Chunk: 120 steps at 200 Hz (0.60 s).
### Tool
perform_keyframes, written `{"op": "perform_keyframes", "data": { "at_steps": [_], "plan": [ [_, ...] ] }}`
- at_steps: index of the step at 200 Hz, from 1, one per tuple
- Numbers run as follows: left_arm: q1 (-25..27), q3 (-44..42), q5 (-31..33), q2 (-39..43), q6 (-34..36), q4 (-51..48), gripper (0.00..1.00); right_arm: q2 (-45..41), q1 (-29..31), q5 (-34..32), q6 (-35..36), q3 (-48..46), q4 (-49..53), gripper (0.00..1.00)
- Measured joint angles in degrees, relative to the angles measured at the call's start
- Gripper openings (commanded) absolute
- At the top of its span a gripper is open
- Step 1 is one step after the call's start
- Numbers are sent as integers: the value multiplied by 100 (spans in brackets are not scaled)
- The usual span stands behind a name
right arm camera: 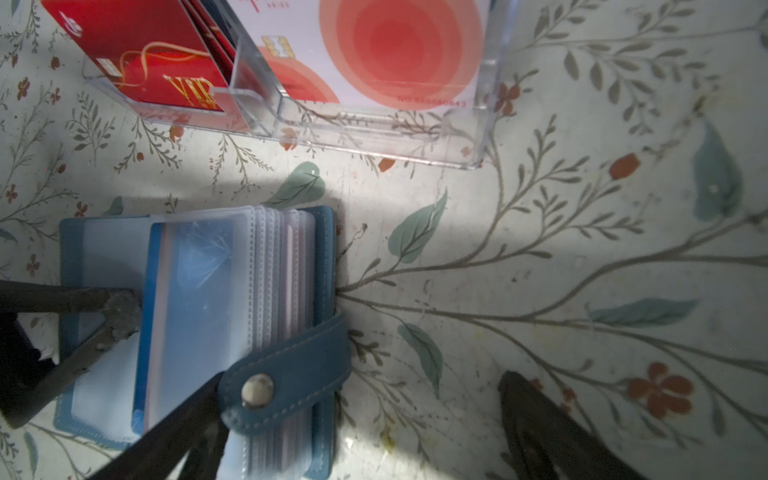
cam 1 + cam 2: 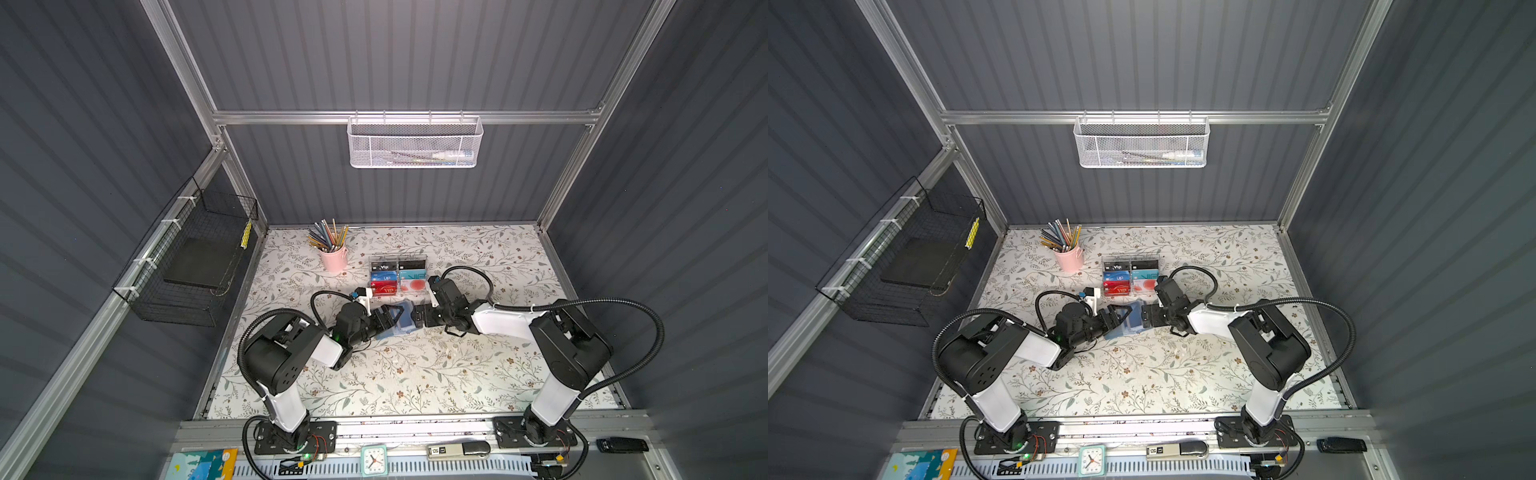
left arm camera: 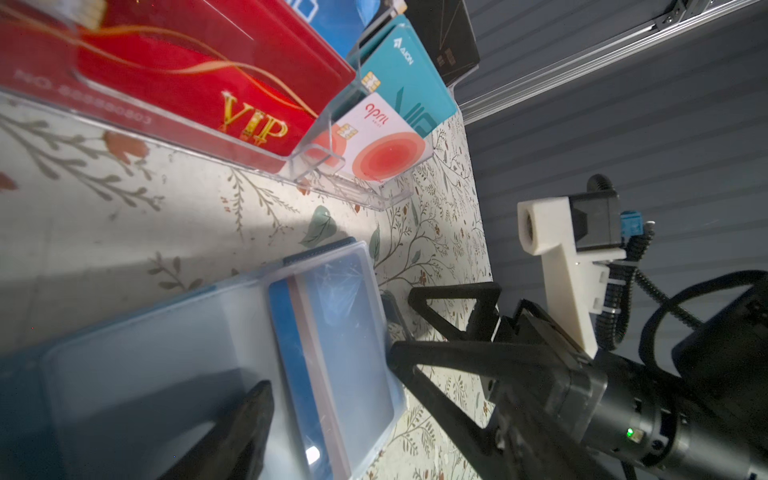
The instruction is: Take the credit cards out of the card holder
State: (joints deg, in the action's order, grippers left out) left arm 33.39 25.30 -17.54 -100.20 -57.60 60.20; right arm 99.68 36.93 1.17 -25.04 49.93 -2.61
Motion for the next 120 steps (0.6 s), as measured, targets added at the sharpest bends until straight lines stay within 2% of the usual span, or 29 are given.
{"op": "perform_keyframes", "data": {
  "at_steps": [35, 120],
  "plan": [
    [0, 52, -15, 0, 13, -2, 74, 0, -24, -2, 2, -4, -7, 99],
    [0, 52, 59, -7, 81, -262, 72, 0, -26, 0, 0, -11, -24, 99]
  ]
}}
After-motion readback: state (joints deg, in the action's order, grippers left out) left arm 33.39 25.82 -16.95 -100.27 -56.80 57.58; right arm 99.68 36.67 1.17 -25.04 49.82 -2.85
